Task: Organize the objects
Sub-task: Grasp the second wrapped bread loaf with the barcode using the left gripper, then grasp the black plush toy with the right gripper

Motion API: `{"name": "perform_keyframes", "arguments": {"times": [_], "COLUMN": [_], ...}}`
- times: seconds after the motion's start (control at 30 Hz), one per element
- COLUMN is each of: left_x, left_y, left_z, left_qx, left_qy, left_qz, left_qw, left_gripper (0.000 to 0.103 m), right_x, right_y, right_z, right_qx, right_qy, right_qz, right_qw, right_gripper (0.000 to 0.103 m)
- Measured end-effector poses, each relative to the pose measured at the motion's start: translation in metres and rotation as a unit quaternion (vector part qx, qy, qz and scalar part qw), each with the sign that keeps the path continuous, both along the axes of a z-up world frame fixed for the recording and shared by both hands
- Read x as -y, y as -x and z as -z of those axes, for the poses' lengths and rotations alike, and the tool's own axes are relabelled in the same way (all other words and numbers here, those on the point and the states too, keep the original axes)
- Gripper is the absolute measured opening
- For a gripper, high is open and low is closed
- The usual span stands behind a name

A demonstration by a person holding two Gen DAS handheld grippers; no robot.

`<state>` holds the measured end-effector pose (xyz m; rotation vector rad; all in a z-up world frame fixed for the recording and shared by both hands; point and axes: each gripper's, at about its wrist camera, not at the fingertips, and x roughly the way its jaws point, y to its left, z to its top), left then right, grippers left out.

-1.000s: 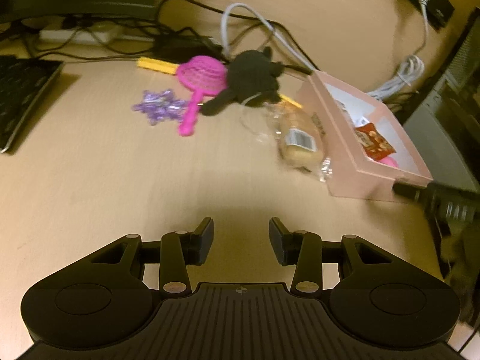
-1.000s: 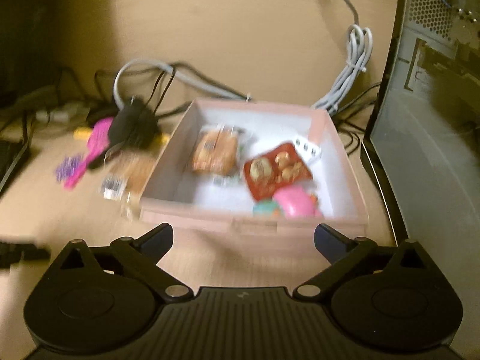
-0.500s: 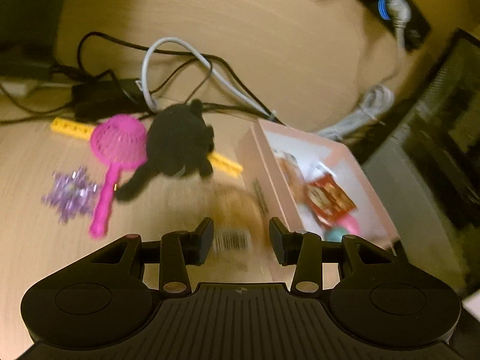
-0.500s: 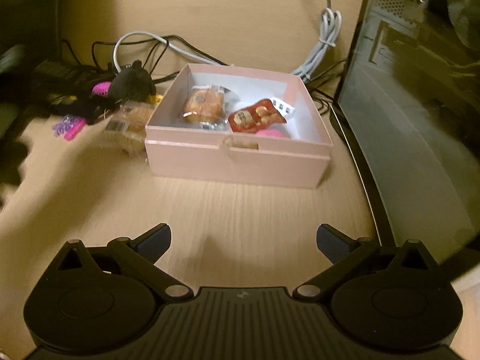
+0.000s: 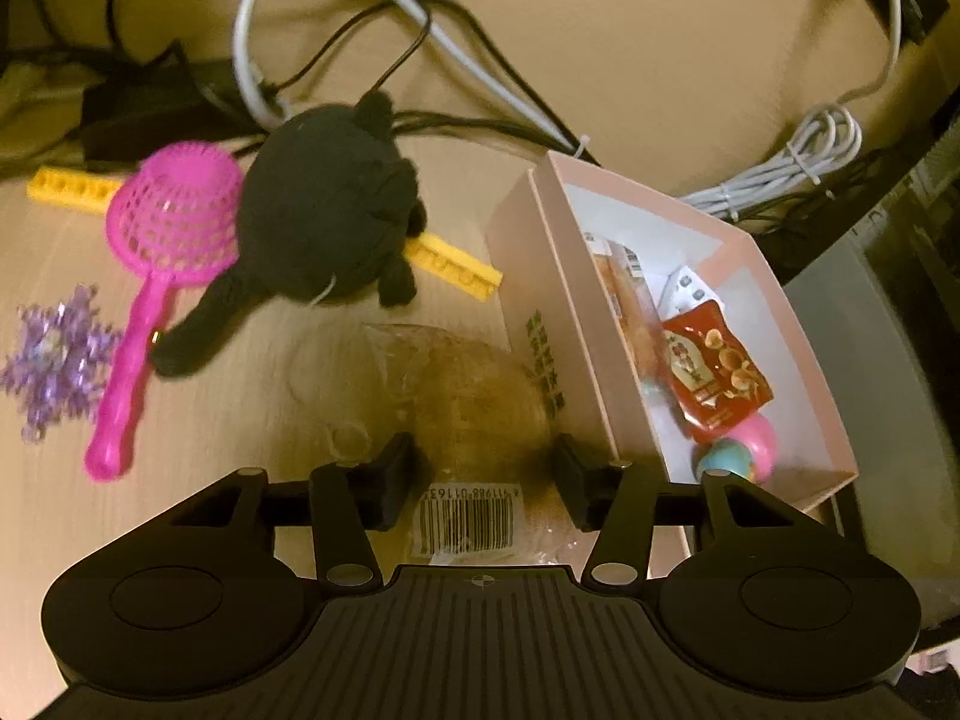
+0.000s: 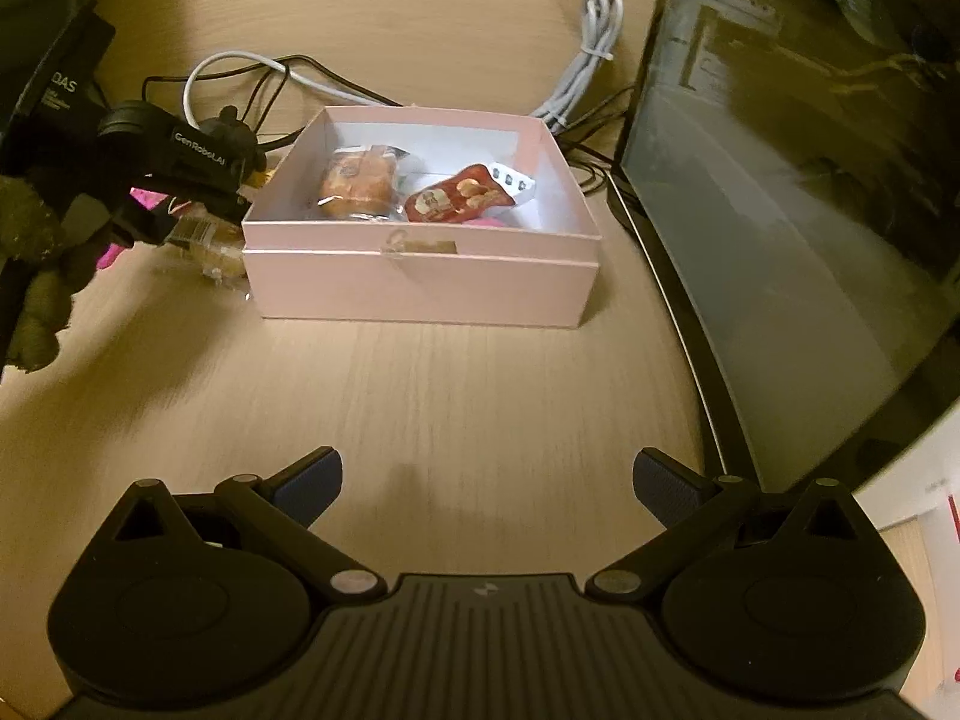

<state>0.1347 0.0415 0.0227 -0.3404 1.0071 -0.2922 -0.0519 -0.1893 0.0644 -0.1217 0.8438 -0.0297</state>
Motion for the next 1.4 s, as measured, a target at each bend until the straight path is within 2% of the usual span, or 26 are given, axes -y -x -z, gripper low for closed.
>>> {"name": "perform_keyframes", "arguments": {"times": [0.13,0.23,0.43,0.5,0.63,0.73,0.93,0.97,1.03,1.07,1.13,1.2,1.27,1.4], "left_x": [-0.018,-0.042,-0.087,-0.105,-0.146,-0.178,-0.225,-0.229,-0.235,-0.236,-0.235,-0.23,-0.223,-0.205], "left_y": [0.024,0.051,0.112,0.127,0.146,0.157,0.167,0.167,0.166,0.166,0.164,0.161,0.156,0.147], "left_z": [-0.007,-0.014,-0.029,-0.032,-0.035,-0.038,-0.041,-0.04,-0.038,-0.036,-0.033,-0.03,-0.029,-0.027], "left_qx": [0.026,0.036,0.089,0.091,0.076,0.068,0.063,0.061,0.058,0.056,0.053,0.049,0.05,0.05], "left_qy": [0.006,0.009,-0.059,-0.069,-0.061,-0.054,-0.049,-0.047,-0.043,-0.041,-0.034,-0.028,-0.02,-0.007], "left_qz": [0.0,-0.011,-0.035,-0.046,-0.071,-0.098,-0.129,-0.131,-0.131,-0.13,-0.123,-0.112,-0.097,-0.062], "left_qw": [0.9997,0.9993,0.9937,0.9925,0.9927,0.9914,0.9885,0.9884,0.9887,0.9891,0.9905,0.9921,0.9938,0.9968], "left_gripper": [0.052,0.051,0.051,0.051,0.051,0.051,0.051,0.051,0.051,0.051,0.051,0.051,0.051,0.051], "right_x": [-0.016,-0.034,-0.086,-0.108,-0.153,-0.176,-0.208,-0.213,-0.218,-0.223,-0.226,-0.222,-0.215,-0.203], "right_y": [-0.013,-0.03,-0.091,-0.117,-0.172,-0.214,-0.273,-0.278,-0.278,-0.278,-0.274,-0.271,-0.263,-0.234], "right_z": [-0.007,-0.021,-0.049,-0.05,-0.039,-0.023,0.013,0.019,0.02,0.019,0.016,0.012,0.011,0.011], "right_qx": [0.01,0.03,0.056,0.055,0.05,0.035,-0.019,-0.03,-0.019,-0.017,-0.008,-0.021,-0.032,-0.036], "right_qy": [0.005,-0.01,-0.06,-0.078,-0.08,-0.085,-0.094,-0.093,-0.095,-0.088,-0.073,-0.082,-0.096,-0.09], "right_qz": [-0.023,-0.051,-0.111,-0.125,-0.125,-0.102,-0.059,-0.06,-0.062,-0.067,-0.071,-0.075,-0.082,-0.093], "right_qw": [1.0,0.998,0.99,0.988,0.988,0.991,0.994,0.993,0.993,0.994,0.995,0.994,0.992,0.991], "right_gripper": [0.103,0.103,0.103,0.103,0.103,0.103,0.103,0.103,0.101,0.097,0.075,0.065,0.065,0.065]}}
